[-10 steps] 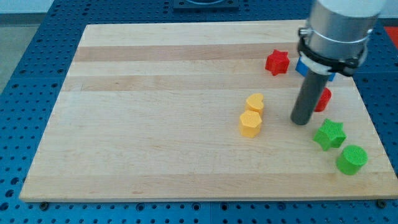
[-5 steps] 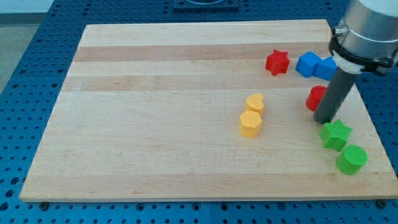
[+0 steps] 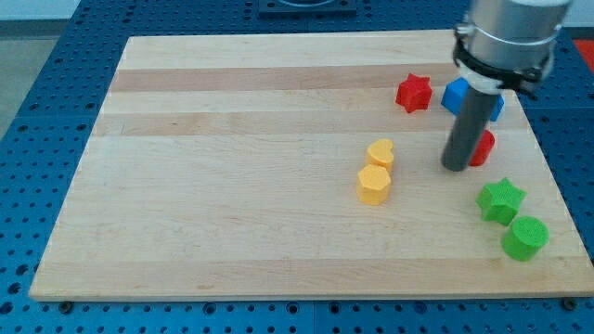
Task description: Put the red circle into the red star
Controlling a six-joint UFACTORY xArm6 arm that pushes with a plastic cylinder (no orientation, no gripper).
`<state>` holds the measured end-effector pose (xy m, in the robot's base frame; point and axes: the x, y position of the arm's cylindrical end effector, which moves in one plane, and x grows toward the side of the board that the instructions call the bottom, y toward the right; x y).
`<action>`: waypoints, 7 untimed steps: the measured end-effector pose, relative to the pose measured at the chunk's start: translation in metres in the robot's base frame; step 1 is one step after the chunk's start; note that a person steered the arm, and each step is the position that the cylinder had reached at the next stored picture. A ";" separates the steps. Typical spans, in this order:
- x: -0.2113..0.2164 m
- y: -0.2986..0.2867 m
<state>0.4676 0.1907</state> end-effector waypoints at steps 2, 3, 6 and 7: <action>0.003 0.029; 0.003 0.054; -0.011 0.045; -0.017 0.034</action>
<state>0.4508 0.2245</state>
